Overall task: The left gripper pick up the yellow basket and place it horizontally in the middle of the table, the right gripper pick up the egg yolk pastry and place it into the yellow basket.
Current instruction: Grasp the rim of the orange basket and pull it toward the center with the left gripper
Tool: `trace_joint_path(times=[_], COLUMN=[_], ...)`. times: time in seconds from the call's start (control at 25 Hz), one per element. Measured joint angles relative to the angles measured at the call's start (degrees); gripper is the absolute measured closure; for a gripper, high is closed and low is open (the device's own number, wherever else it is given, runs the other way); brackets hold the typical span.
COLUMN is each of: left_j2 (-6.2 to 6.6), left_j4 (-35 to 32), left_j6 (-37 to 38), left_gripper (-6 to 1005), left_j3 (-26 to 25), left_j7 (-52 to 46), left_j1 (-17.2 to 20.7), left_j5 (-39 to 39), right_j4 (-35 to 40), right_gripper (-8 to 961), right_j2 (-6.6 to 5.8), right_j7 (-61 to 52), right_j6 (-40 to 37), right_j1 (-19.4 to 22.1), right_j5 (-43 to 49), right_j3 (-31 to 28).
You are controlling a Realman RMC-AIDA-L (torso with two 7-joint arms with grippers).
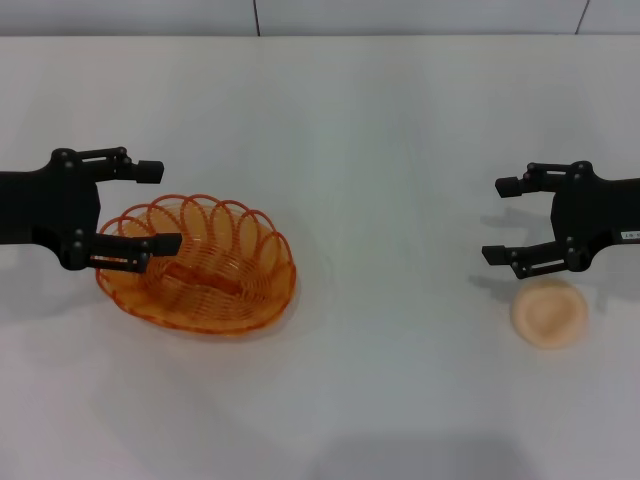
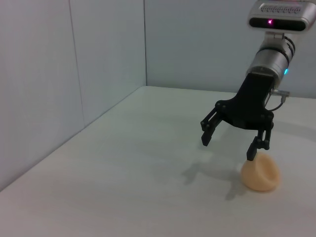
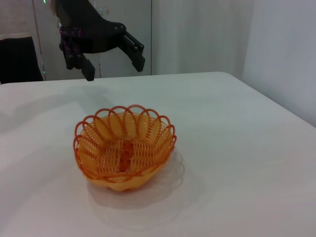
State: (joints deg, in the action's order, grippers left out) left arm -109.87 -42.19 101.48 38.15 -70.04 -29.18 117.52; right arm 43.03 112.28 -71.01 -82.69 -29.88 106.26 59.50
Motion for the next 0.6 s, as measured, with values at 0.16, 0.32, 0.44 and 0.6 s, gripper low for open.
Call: trace_joint_path(times=[0.16, 0.32, 0.44, 0.6], left_j2=[0.0, 0.01, 0.01, -0.04], left_j4=[0.0, 0.0, 0.0, 0.01], left_j6=[-0.06, -0.06, -0.06, -0.06], left_gripper=[135, 143, 149, 157], left_j3=[0.0, 0.0, -0.01, -0.01], left_j7=[0.0, 0.0, 0.0, 0.0], left_j1=[0.0, 0.0, 0.0, 0.0], left_j5=[0.02, 0.06, 0.12, 0.18], right_j4=[-0.05, -0.06, -0.06, -0.06], right_gripper=[85, 84, 84, 84], right_j2=[-0.02, -0.04, -0.05, -0.05], right_j7=[0.0, 0.0, -0.01, -0.01], right_j6=[0.06, 0.08, 0.08, -0.01], right_j1=[0.0, 0.0, 0.0, 0.0], right_j5=[0.0, 0.0, 0.0, 0.0], right_j3=[0.0, 0.0, 0.0, 0.0])
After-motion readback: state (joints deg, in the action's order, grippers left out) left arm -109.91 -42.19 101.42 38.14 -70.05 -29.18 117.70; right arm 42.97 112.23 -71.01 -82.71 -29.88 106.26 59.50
